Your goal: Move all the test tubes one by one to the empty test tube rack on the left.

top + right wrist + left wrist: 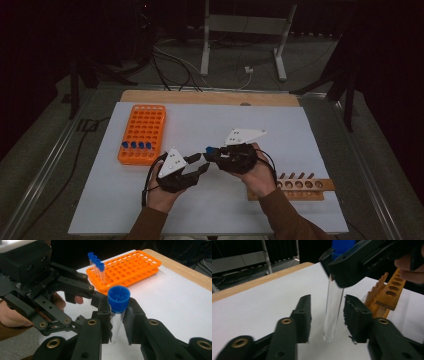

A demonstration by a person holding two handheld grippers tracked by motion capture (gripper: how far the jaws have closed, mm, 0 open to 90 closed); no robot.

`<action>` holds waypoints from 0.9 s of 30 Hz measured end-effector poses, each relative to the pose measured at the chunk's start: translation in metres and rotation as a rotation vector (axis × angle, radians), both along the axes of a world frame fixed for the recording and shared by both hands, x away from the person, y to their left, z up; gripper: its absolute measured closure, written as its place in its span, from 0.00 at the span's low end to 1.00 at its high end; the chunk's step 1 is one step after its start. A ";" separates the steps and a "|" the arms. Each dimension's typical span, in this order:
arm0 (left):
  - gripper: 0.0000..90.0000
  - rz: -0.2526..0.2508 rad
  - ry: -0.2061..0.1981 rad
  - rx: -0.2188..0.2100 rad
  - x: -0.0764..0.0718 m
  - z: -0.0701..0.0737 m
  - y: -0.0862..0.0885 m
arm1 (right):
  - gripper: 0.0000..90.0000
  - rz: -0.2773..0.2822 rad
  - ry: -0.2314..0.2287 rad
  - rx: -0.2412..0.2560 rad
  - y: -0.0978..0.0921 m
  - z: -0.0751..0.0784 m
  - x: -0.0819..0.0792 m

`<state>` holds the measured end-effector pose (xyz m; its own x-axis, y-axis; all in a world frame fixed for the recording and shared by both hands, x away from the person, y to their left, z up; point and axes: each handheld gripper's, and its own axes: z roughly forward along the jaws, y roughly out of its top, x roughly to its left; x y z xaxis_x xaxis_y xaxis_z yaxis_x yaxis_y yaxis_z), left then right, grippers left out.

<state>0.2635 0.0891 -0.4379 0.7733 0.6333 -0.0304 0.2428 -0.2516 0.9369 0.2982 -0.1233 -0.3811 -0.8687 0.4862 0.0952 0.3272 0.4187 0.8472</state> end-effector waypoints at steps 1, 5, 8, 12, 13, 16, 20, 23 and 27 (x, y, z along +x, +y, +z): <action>0.70 -0.005 0.000 0.000 0.000 0.000 0.000 | 0.85 0.002 0.000 -0.002 0.001 0.000 0.000; 0.76 -0.019 -0.006 0.001 -0.001 0.001 -0.001 | 0.85 0.011 0.000 -0.004 0.004 -0.001 -0.001; 0.82 -0.022 -0.012 0.010 -0.002 0.000 -0.002 | 0.85 0.016 0.003 -0.003 0.005 -0.003 -0.002; 0.87 -0.027 -0.012 0.011 -0.002 0.000 -0.002 | 0.85 0.020 0.004 -0.005 0.005 -0.004 -0.002; 0.87 -0.028 -0.012 0.009 -0.002 0.000 -0.002 | 0.85 0.023 0.003 -0.003 0.005 -0.004 -0.002; 0.87 -0.018 -0.008 0.008 -0.001 0.000 -0.001 | 0.81 0.028 -0.006 0.010 0.002 -0.004 -0.002; 0.87 0.020 0.002 0.002 0.002 -0.001 0.007 | 0.64 0.029 -0.015 0.033 -0.005 -0.003 -0.003; 0.87 0.051 0.003 -0.004 0.003 0.000 0.014 | 0.52 0.000 -0.016 0.041 -0.011 -0.002 -0.002; 0.87 0.087 0.004 -0.012 0.005 0.002 0.025 | 0.38 -0.037 -0.036 0.032 -0.017 -0.003 -0.003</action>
